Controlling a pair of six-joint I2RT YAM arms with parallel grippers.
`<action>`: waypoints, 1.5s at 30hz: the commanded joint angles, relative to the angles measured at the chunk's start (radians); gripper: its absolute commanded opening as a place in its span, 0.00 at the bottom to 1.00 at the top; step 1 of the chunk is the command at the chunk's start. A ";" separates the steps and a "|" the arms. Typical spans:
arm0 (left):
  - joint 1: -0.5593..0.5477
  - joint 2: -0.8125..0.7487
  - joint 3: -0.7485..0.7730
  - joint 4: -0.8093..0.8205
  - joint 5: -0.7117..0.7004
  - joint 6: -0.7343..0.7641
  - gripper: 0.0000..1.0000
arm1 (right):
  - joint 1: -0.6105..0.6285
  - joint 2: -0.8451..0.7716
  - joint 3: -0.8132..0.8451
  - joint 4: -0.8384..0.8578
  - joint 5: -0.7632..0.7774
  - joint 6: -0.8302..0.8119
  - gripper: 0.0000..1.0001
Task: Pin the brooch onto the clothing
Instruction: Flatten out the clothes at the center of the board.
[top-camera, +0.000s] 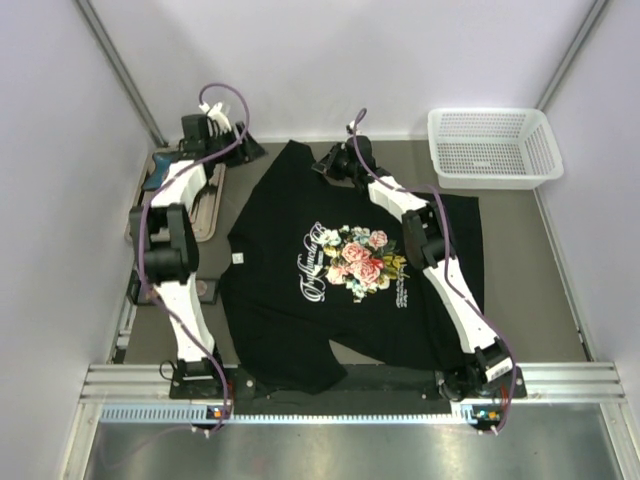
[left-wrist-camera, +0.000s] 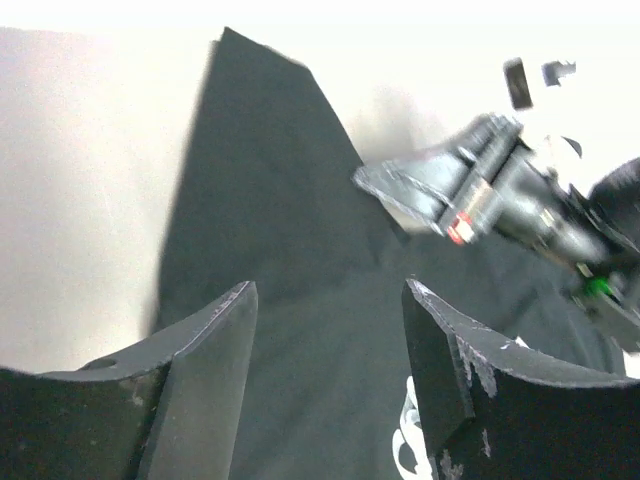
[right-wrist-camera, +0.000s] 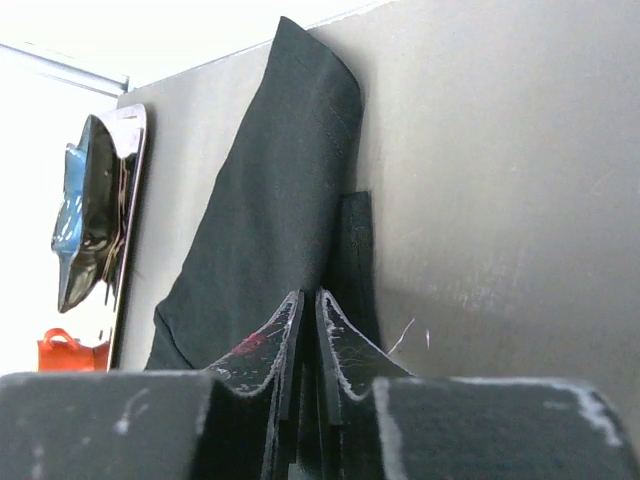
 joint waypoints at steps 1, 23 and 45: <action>-0.032 0.255 0.243 0.092 -0.072 -0.102 0.66 | 0.014 -0.009 0.018 0.038 0.006 0.009 0.06; -0.138 0.681 0.656 0.168 -0.409 -0.079 0.67 | -0.001 0.000 0.020 0.040 -0.033 0.029 0.00; -0.255 0.803 0.900 -0.066 -0.652 0.215 0.13 | -0.003 0.003 0.018 0.043 -0.062 0.029 0.00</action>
